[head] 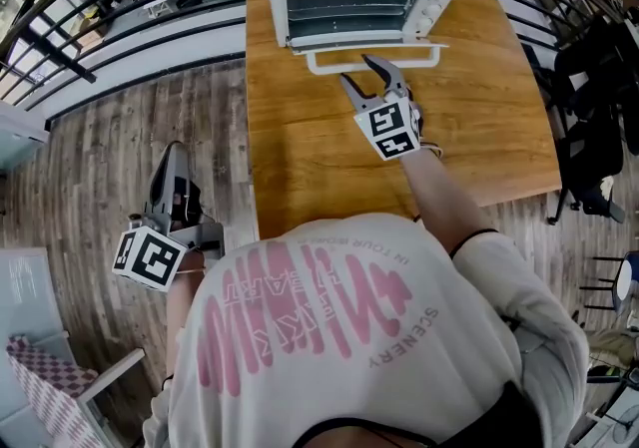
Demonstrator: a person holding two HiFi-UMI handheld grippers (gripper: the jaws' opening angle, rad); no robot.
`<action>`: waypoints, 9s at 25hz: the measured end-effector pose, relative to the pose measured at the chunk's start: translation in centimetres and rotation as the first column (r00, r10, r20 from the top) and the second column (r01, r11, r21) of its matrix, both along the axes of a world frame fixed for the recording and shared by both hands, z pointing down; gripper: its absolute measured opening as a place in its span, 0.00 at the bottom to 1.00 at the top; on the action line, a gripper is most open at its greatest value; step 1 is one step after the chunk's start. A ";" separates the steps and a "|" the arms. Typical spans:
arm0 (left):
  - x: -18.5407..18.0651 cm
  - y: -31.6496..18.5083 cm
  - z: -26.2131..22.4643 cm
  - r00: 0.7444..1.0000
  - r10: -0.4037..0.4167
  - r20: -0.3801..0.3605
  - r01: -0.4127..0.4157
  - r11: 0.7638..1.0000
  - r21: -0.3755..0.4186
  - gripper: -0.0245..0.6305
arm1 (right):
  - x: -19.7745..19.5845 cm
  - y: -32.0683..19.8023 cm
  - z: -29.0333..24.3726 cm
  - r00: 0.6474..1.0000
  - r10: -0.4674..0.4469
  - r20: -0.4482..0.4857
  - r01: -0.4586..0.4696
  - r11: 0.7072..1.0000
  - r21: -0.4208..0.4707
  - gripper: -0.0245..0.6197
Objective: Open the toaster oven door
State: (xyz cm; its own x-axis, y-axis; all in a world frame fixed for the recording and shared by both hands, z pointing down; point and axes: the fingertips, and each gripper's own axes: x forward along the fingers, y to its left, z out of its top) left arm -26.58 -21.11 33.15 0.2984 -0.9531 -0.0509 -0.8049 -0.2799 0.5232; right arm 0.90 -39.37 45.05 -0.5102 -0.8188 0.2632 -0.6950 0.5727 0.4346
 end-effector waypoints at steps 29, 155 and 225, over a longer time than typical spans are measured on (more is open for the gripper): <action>0.5 0.7 -0.2 1.000 -0.001 0.002 0.001 1.000 -0.008 0.07 | 0.3 1.6 2.3 0.984 0.024 0.179 -0.001 0.992 -0.129 0.39; -1.5 1.8 0.9 0.996 -0.091 -0.003 0.090 0.995 -0.043 0.07 | -1.4 2.3 11.2 0.701 0.493 0.515 0.089 0.656 -0.750 0.88; -7.7 6.2 4.5 0.997 -0.068 -0.024 0.066 0.994 -0.092 0.07 | 1.5 1.2 9.4 0.256 0.742 0.620 0.209 0.584 -0.785 0.68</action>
